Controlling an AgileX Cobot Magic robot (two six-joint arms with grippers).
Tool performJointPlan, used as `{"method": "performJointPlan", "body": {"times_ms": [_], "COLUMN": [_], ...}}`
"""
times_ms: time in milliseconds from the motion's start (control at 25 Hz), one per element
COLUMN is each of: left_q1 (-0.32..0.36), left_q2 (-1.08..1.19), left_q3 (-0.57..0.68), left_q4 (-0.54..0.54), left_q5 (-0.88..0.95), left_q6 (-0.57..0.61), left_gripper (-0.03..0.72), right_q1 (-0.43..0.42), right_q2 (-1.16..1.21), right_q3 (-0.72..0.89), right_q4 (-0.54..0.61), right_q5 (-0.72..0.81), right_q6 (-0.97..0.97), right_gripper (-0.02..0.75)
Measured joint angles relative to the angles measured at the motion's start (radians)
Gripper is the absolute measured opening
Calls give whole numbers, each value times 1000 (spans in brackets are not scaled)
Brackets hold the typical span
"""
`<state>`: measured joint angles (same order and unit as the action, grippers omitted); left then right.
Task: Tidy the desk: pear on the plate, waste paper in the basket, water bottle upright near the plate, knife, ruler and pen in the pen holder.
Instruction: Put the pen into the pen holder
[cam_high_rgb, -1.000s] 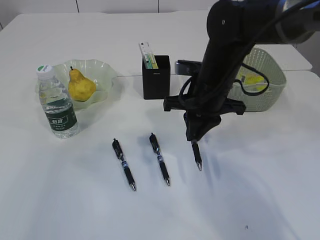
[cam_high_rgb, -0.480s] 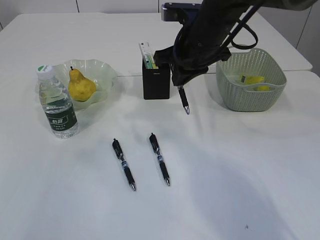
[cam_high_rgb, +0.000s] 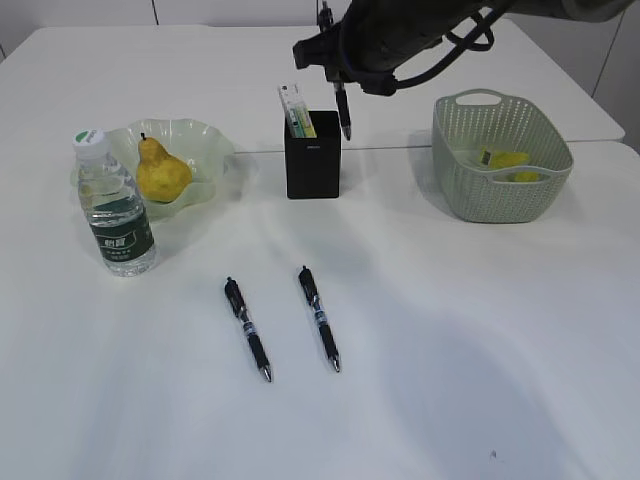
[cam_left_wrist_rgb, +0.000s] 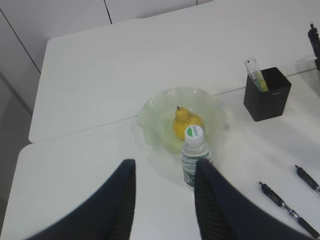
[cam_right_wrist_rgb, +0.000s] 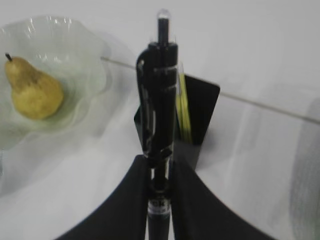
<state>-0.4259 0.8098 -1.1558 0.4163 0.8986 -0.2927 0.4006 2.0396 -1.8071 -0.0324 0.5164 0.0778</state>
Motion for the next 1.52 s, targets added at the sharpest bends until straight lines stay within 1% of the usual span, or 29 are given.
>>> {"method": "performJointPlan", "body": {"times_ms": [200, 320, 800, 1040, 1320, 1520], "left_q1": [0, 0, 0, 0, 0, 0], "left_q2": [0, 0, 0, 0, 0, 16], "left_q3": [0, 0, 0, 0, 0, 0], "left_q4": [0, 0, 0, 0, 0, 0], "left_q5": [-5, -6, -8, -8, -8, -8], "left_q6": [0, 0, 0, 0, 0, 0], "left_gripper": [274, 274, 274, 274, 274, 274], "right_q1": [0, -5, -23, -29, -63, -66], "right_q2": [0, 15, 135, 177, 206, 255], "right_q3": [0, -1, -1, -4, -13, -56], "right_q4": [-60, -70, -78, -80, -80, -80], "right_q5": [-197, -288, -542, -603, -679, -687], "right_q6": [-2, -2, -2, -2, -2, -2], "right_gripper": [110, 110, 110, 110, 110, 110]}}
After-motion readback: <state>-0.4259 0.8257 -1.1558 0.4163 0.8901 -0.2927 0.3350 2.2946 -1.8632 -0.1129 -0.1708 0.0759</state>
